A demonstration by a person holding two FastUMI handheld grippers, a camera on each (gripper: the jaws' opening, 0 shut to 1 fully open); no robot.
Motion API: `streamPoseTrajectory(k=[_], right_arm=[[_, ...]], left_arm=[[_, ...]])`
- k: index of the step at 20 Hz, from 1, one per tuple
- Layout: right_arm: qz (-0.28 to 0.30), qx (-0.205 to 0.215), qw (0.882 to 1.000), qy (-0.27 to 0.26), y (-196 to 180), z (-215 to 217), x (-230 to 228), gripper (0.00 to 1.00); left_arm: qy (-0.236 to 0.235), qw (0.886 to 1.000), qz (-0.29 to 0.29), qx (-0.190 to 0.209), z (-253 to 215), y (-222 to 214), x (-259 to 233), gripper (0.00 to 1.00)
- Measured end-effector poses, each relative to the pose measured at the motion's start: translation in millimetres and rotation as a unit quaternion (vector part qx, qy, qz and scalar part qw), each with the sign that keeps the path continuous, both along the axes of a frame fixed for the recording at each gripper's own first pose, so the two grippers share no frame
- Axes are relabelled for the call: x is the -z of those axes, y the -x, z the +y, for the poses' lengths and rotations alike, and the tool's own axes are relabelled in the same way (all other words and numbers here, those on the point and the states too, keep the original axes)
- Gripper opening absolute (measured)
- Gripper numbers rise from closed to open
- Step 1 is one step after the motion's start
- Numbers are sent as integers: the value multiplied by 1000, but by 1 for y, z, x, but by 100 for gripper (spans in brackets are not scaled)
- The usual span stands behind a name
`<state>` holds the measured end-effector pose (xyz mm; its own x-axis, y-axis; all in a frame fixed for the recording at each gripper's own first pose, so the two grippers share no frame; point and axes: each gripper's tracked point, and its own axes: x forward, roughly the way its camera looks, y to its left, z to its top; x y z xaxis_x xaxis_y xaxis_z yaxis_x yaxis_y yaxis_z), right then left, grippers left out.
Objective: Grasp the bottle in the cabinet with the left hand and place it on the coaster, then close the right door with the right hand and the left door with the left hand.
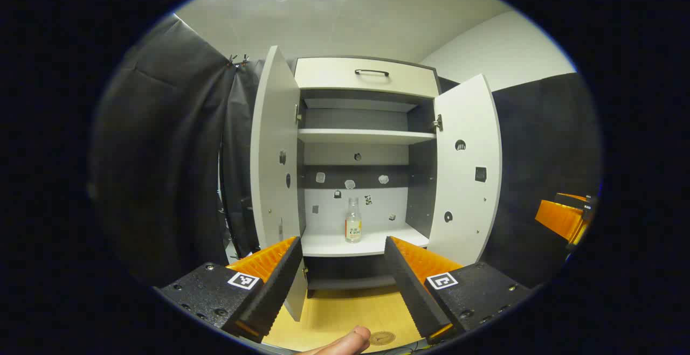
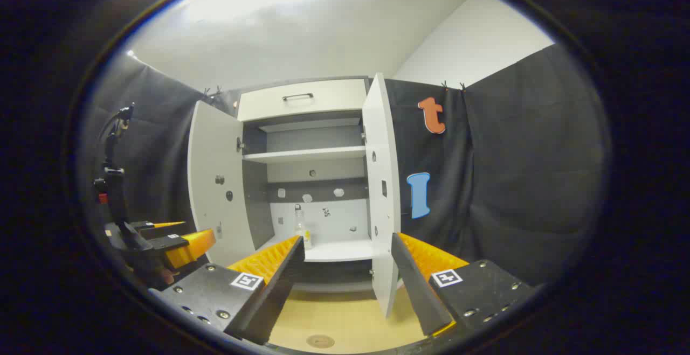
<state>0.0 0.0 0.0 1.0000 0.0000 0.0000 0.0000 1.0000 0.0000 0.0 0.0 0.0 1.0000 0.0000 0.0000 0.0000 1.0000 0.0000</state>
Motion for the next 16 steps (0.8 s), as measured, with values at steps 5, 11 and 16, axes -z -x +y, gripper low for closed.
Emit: streamPoseTrajectory(k=[5, 11, 16], right_arm=[[-2, 1, 999, 37, -1, -24, -2, 98], [-15, -1, 997, 72, -5, -50, -3, 96], [-8, -14, 998, 68, -21, -46, 2, 98]], left_arm=[[-5, 1000, -10, -25, 4, 9, -14, 93], [-15, 999, 3, -51, -2, 12, 0, 96], [-20, 998, 12, -52, -9, 13, 5, 96]])
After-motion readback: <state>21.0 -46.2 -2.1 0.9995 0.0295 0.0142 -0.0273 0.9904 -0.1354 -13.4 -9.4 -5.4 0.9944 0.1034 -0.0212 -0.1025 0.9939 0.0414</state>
